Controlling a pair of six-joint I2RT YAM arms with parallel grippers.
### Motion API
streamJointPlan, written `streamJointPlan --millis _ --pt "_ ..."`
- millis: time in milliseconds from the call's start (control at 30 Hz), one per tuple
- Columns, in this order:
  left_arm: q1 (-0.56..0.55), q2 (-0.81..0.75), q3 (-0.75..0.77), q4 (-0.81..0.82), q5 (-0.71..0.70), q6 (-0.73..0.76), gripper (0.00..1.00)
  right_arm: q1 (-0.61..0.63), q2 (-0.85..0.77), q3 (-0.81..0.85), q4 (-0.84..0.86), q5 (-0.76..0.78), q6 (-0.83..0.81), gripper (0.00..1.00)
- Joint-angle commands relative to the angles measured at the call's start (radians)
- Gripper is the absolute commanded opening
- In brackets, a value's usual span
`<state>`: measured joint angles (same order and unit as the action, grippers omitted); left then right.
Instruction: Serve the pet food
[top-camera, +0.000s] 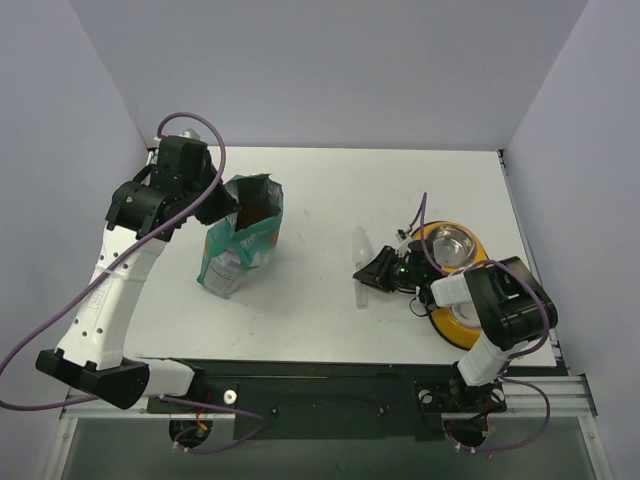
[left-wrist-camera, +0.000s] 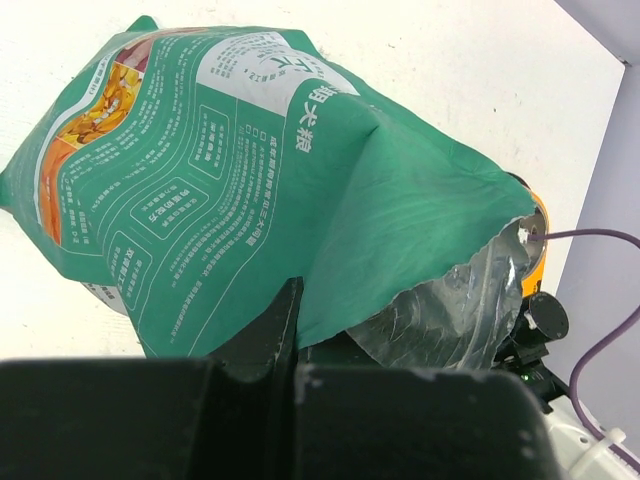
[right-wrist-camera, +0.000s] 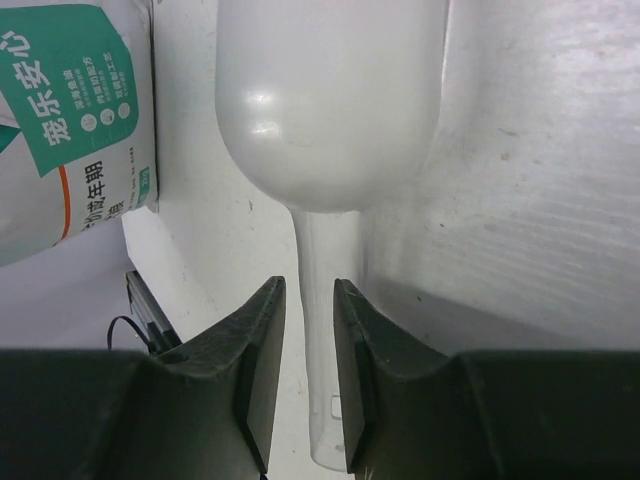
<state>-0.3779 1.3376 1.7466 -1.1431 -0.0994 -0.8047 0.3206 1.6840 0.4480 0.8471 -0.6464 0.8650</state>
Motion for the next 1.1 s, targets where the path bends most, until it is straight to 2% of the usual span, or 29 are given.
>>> streamJointPlan --millis 0,233,400,533,600,767,933,1067 --pt "-0.003 -0.035 -0.004 0.052 -0.005 -0.018 0.00 -0.006 -0.093 -0.060 -0.090 0.096 -0.039 0.24" --pt "-0.003 -0.070 -0.044 0.074 0.001 -0.019 0.00 0.014 -0.288 -0.043 -0.395 0.217 -0.132 0.31" --pt "0.000 -0.090 -0.064 0.094 0.006 -0.011 0.00 0.044 -0.441 -0.005 -0.623 0.417 -0.185 0.37" --pt "0.000 -0.087 -0.076 0.111 0.024 -0.007 0.00 0.106 -0.491 0.050 -0.755 0.508 -0.244 0.42" --pt "0.000 -0.084 -0.078 0.118 0.033 -0.008 0.00 0.147 -0.495 0.093 -0.812 0.569 -0.297 0.48" --pt "0.000 -0.084 -0.067 0.121 0.041 0.002 0.00 0.202 -0.440 0.201 -0.887 0.625 -0.424 0.51" --pt "0.002 -0.086 -0.052 0.100 0.036 0.024 0.00 0.210 -0.328 0.280 -0.884 0.585 -0.517 0.47" --pt "0.004 -0.087 -0.047 0.088 0.040 0.030 0.00 0.213 -0.257 0.316 -0.876 0.528 -0.534 0.39"
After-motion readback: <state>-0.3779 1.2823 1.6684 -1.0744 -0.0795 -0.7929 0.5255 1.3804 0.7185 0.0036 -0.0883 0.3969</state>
